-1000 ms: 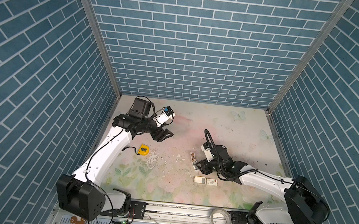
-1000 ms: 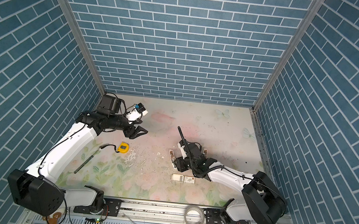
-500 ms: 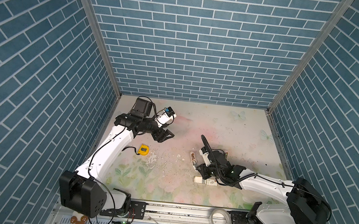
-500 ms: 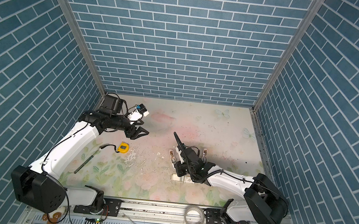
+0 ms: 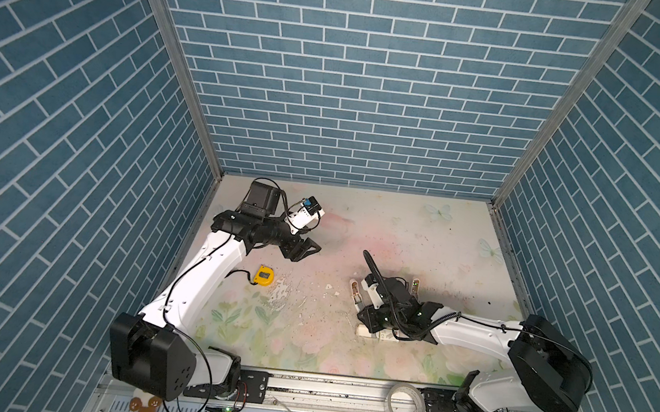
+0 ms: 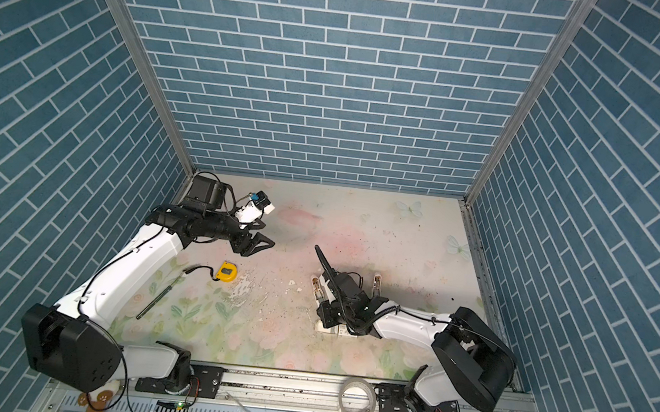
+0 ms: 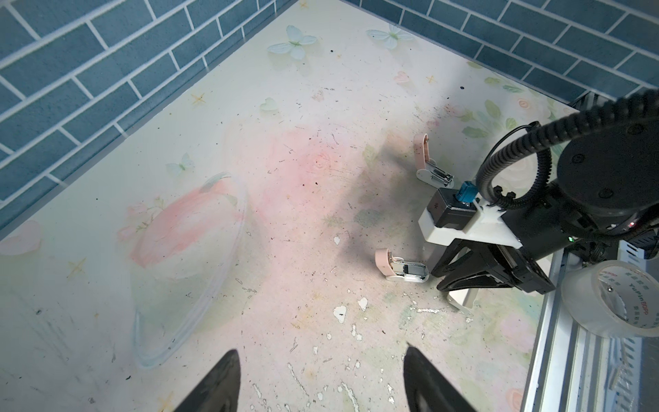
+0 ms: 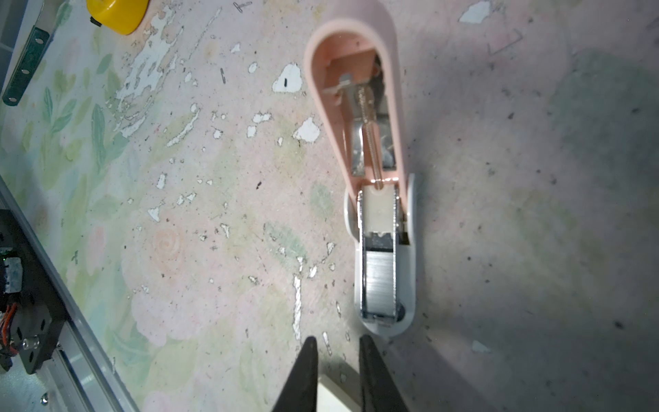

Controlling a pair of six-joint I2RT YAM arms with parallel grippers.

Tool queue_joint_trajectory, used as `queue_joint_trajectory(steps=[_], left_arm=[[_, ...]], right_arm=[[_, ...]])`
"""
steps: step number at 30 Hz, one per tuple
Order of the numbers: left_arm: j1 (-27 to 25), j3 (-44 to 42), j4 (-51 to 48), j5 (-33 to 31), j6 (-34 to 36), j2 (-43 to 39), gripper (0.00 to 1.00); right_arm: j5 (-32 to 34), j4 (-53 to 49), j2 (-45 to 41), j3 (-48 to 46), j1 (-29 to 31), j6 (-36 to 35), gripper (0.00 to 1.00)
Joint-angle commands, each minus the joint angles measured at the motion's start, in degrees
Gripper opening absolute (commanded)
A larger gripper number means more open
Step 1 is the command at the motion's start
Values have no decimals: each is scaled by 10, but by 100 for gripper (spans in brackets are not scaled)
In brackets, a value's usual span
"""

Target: Load the staples into the stapler

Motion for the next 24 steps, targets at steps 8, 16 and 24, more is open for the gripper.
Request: queue_joint_trajectory(steps=[8,16,24], left_arm=[[-3,-5,14,11,2,6,73],[-28,-37,50,18,-12,6,73],[-44,-71,79,33,-23,5,73]], right_arm=[[23,-190,-146,36,3,51,24],[61,-216,-143,29,55,142,20],[122,-208,-91,30,89,189,15]])
